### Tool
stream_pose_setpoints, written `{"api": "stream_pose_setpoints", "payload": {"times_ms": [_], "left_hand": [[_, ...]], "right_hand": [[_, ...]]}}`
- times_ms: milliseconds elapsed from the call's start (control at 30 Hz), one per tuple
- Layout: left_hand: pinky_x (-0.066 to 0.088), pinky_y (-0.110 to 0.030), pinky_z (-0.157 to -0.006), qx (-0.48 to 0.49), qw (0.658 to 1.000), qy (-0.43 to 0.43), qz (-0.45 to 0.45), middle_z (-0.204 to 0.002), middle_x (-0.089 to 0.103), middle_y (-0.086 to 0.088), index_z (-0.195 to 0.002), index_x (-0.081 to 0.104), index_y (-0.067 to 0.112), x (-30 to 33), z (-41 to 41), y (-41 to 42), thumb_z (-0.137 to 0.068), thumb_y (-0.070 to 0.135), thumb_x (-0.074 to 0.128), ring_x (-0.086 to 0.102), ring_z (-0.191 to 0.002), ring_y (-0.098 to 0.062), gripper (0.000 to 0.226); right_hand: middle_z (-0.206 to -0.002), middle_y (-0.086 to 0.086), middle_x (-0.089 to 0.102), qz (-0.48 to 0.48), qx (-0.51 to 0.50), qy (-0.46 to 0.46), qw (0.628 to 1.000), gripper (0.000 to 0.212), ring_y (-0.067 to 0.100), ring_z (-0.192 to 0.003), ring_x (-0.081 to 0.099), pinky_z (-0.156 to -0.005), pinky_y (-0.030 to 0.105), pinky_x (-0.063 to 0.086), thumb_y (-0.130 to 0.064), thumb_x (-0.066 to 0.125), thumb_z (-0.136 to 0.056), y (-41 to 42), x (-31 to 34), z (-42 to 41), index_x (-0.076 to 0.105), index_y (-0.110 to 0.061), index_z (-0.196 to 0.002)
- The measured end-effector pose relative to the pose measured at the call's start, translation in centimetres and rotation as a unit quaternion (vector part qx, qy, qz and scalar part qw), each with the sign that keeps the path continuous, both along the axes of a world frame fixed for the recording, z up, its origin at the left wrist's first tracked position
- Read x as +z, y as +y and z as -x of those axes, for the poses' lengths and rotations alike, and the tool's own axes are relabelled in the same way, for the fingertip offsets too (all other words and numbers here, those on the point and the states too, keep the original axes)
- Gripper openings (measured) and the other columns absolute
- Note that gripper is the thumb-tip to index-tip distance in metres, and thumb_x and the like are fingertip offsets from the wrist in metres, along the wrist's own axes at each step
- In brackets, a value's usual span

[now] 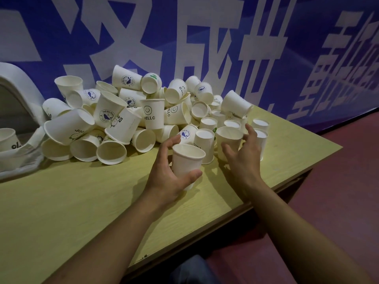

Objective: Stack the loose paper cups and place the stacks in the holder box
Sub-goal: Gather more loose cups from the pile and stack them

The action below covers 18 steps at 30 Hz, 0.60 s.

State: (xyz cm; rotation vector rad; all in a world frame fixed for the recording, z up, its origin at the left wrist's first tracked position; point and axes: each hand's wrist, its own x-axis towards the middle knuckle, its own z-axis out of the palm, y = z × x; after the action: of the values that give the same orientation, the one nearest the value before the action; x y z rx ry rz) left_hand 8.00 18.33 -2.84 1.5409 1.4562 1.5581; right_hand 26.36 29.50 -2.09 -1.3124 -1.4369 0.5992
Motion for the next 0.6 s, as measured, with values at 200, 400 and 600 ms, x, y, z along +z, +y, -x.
{"api": "stream_pose_setpoints", "payload": {"times_ms": [200,400,600], "left_hand": [[0.053,-0.020,-0.084,-0.017,0.999,0.033,0.010,-0.147,0.042,0.024,-0.130,0.030,0.071,-0.1,-0.3,-0.1,-0.063,0.035,0.093,0.057,-0.117,-0.010,0.099],[0.053,-0.023,-0.087,-0.009,0.999,0.044,0.025,-0.150,0.039,0.024,-0.139,0.024,0.067,0.1,-0.4,-0.2,-0.067,0.030,0.094,0.051,-0.124,-0.011,0.107],[0.056,-0.036,-0.094,-0.014,0.998,0.056,0.030,-0.152,0.036,0.024,-0.141,0.019,0.069,0.3,0.1,-0.1,-0.062,0.029,0.097,0.053,-0.125,-0.015,0.117]], "right_hand": [[-0.125,-0.016,0.045,-0.088,0.006,0.047,0.995,0.078,0.005,-0.110,0.053,-0.094,0.043,0.055,-0.024,0.077,-0.084,-2.8,2.9,-0.7,0.033,-0.031,-0.148],[-0.121,-0.034,0.045,-0.110,0.100,0.131,0.980,0.068,0.004,-0.113,0.056,-0.095,0.038,0.056,-0.025,0.074,-0.085,-5.6,4.6,1.2,0.037,-0.036,-0.141],[-0.127,-0.018,0.052,-0.063,0.185,0.162,0.967,0.058,0.010,-0.109,0.063,-0.086,0.034,0.059,-0.030,0.073,-0.086,-6.4,4.4,2.5,0.045,-0.039,-0.135]]}}
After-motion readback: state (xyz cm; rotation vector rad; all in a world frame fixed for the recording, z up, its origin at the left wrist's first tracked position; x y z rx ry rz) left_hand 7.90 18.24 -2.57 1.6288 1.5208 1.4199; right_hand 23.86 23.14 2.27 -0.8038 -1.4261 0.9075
